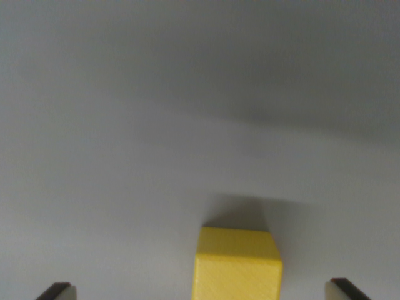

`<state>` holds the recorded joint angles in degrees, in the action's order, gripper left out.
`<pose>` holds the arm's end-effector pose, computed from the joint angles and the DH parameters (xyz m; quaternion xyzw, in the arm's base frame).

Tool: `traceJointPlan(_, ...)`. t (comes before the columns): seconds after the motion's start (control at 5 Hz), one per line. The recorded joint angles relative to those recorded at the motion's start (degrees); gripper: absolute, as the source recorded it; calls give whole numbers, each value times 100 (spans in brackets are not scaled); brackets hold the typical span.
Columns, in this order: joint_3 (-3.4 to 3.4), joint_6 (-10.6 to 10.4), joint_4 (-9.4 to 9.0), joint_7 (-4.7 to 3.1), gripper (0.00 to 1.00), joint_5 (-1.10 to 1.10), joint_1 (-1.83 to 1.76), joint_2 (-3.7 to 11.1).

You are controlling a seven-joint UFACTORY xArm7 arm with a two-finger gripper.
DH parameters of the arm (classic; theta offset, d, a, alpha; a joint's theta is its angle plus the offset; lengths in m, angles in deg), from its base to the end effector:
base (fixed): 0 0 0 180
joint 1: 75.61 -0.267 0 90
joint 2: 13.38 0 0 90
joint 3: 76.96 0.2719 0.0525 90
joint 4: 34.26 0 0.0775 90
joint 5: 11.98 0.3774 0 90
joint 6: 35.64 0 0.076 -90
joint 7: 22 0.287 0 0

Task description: Pick yellow cube

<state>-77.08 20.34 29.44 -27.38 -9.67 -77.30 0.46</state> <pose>0.4992 0.0215 0.0411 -0.9973 -0.0484 0.0528 0.0176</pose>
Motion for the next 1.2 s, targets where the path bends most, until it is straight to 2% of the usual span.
traceJointPlan(0.2, -12, -239, -170, -32, 0, -2, -3, 92)
traceJointPlan(0.4, -12, -239, -170, -32, 0, -2, -3, 92)
traceJointPlan(0.6, -22, -463, -329, -63, 0, -4, -5, 179)
traceJointPlan(0.8, -22, -463, -329, -63, 0, -4, -5, 179)
traceJointPlan(1.0, -32, -668, -474, -91, 0, -6, -7, 258)
traceJointPlan(1.2, -32, -668, -474, -91, 0, -6, -7, 258)
